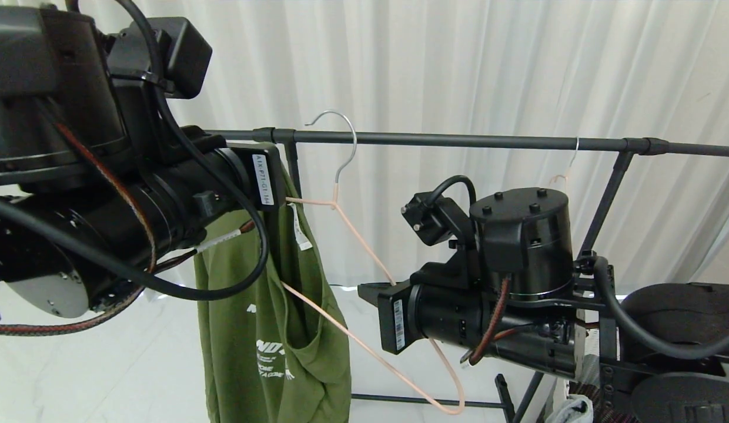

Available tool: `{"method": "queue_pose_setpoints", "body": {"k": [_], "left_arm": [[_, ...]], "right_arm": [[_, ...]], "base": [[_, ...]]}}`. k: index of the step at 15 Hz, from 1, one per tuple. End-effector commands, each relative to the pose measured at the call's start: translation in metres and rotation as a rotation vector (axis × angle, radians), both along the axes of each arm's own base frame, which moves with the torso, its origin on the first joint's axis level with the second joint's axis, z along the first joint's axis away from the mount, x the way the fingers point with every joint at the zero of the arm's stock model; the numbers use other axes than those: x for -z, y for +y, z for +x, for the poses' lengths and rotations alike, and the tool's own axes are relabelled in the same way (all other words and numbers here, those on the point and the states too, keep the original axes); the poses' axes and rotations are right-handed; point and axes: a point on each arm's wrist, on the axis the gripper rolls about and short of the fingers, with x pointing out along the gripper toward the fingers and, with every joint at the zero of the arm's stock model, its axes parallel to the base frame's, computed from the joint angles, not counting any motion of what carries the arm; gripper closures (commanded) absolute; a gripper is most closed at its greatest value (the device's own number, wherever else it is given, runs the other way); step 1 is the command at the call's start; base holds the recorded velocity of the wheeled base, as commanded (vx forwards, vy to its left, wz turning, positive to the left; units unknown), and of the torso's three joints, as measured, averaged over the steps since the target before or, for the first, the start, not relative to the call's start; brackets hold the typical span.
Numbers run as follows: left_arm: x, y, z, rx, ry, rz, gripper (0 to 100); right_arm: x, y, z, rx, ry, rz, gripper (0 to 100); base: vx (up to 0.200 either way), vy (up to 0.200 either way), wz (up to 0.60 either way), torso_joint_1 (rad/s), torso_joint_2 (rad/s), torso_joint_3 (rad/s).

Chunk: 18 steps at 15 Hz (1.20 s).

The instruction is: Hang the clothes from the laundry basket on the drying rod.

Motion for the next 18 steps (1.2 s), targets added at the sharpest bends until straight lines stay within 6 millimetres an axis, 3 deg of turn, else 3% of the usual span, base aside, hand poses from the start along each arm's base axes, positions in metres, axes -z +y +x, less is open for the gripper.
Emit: {"method": "queue_pose_setpoints", "body": {"k": [1, 4, 10, 13, 18], "left_arm": [[-0.002, 0.002, 0.0, -0.004, -0.007, -0.007, 100], [-0.003, 0.001, -0.006, 0.045, -0.009, -0.012, 100], [0.007, -0.007, -0.021, 0.204, 0.019, 0.003, 100], [0.0, -0.014, -0.024, 0.293, 0.005, -0.014, 100], [0.007, -0.013, -0.027, 0.299, 0.021, -0.002, 100]], "right_arm": [[-0.001, -0.003, -0.001, 0.002, 0.0, 0.0, 100], [0.002, -0.001, 0.0, 0.002, 0.007, -0.015, 100], [-0.01, -0.003, 0.013, 0.012, -0.039, 0.008, 100], [-0.006, 0.002, 0.015, 0.007, -0.035, 0.0, 100], [-0.011, 0.0, 0.02, 0.022, -0.044, 0.012, 100]], "base": [[0.0, 0.0, 0.0, 0.0, 0.0, 0.0], [0.0, 0.0, 0.0, 0.0, 0.0, 0.0], [0.0, 0.0, 0.0, 0.0, 0.0, 0.0], [0.0, 0.0, 0.0, 0.0, 0.0, 0.0], [0.0, 0.0, 0.0, 0.0, 0.0, 0.0]]}}
